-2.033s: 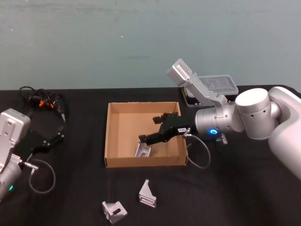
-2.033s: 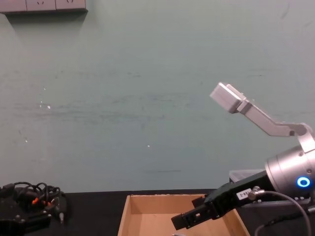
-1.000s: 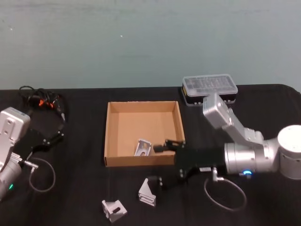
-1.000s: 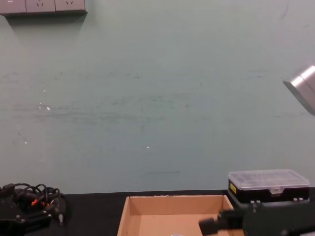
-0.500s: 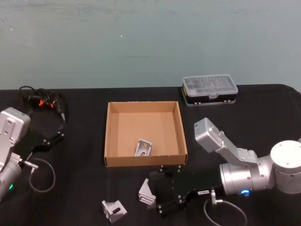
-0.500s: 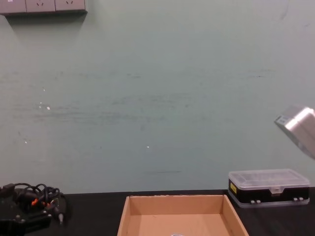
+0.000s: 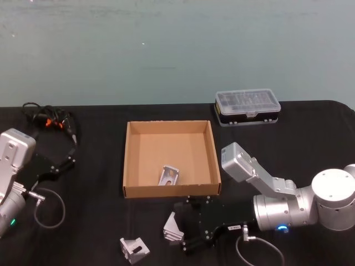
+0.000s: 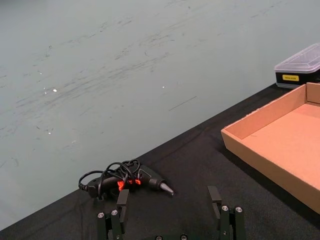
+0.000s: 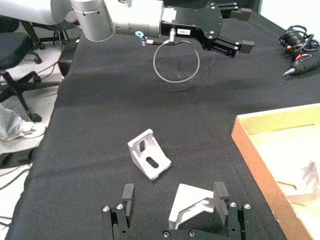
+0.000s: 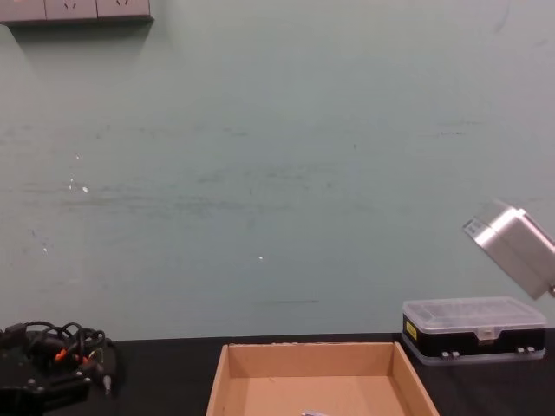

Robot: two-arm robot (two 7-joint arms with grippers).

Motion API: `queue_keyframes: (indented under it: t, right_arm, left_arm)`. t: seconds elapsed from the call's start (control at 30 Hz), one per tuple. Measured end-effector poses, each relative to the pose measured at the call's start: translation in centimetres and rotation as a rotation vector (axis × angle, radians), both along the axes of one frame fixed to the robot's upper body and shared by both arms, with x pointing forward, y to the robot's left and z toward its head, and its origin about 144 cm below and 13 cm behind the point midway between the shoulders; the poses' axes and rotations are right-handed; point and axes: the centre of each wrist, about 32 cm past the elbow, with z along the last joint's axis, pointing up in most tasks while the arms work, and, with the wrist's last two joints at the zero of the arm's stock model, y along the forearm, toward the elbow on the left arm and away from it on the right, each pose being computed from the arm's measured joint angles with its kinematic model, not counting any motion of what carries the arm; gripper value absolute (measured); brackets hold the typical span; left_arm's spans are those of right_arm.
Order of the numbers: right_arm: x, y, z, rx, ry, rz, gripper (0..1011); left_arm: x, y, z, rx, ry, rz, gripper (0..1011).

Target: Use one hand to pick up the angle iron from the table and place it into the box.

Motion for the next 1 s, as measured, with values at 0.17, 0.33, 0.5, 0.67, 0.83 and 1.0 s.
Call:
queue_keyframes:
  t: [0.17,0.33,0.5,0.67,0.83,1.0]
  right_arm:
    - [0.0,0.3,0.0,-0.03,0.017,-0.007,1000]
    - [0.0,0.4,0.1,-0.062,0.042,-0.017,1000]
    - [-0.1,0.6,0.2,-0.082,0.059,-0.028,1000]
    - [0.0,0.8,0.2,-0.091,0.075,-0.033,1000]
    - [0.1,1.2,0.0,-0.099,0.099,-0.035,1002]
    - [0.2,1.5,0.0,-0.105,0.111,-0.035,1000]
  left_arm:
    - [0.0,0.0,0.0,0.0,0.0,0.0,1000]
    - [0.0,0.0,0.0,0.0,0.0,0.0,1000]
    - [0.0,0.0,0.0,0.0,0.0,0.0,1000]
    - [0.0,0.0,0.0,0.0,0.0,0.0,1000]
    - [0.0,0.0,0.0,0.0,0.0,0.0,1000]
    - [0.0,0.0,0.0,0.0,0.0,0.0,1000]
